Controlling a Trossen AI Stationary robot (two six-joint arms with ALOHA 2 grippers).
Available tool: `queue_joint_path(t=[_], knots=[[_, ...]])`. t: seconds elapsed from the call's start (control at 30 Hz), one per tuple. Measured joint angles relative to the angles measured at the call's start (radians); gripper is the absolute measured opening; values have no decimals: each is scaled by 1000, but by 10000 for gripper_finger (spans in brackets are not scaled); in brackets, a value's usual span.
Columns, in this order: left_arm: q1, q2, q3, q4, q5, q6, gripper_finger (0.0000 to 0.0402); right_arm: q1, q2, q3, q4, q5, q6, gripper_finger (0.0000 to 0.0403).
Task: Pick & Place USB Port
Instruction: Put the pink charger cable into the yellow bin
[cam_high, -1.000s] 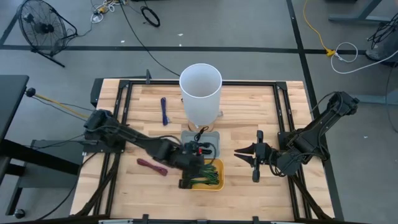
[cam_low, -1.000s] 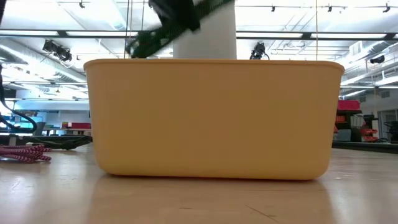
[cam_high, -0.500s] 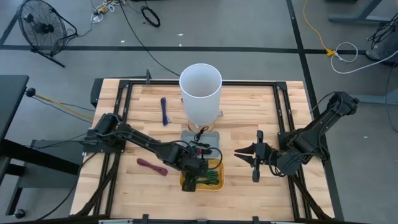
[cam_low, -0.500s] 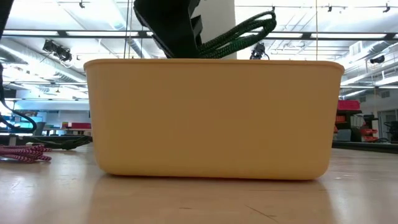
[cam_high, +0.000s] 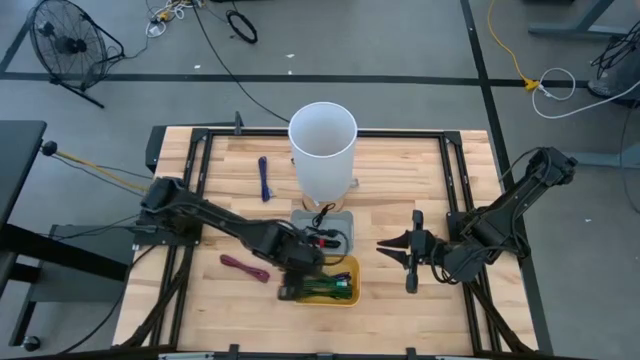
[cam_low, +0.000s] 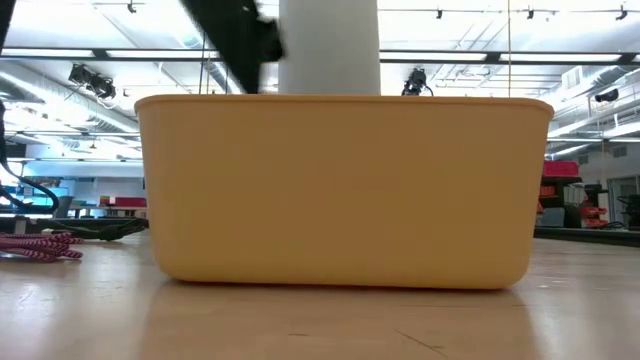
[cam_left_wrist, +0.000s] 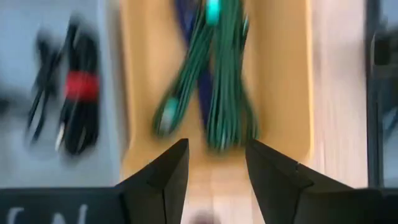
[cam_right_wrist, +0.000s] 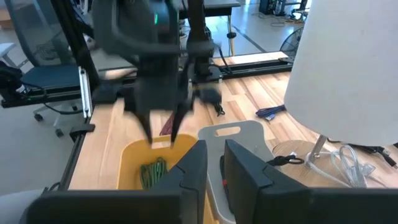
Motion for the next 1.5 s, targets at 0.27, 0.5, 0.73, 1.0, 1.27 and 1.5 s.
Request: queue_joint_path(t=[0.27, 0.5, 0.73, 1.0, 1.27, 1.5], knots=[[-122, -152, -1, -349, -174, -171, 167, 0, 7, 0, -16, -17, 14, 58], [-285, -211, -2, -425, -385, -174, 167, 0, 18, -1, -14, -16, 11, 58], [-322, -207, -2, -454, -396, -226, 166, 0, 18, -1, -13, -15, 14, 58], [-312, -211, -276, -256, -295, -228, 139, 0, 18, -1, -9, -15, 14, 58], [-297, -211, -565, -58, -149, -269, 118, 0, 18, -1, -6, -13, 3, 58], [-285, -211, -631, 79, -126, -237, 115, -3, 18, -1, -5, -3, 5, 58]])
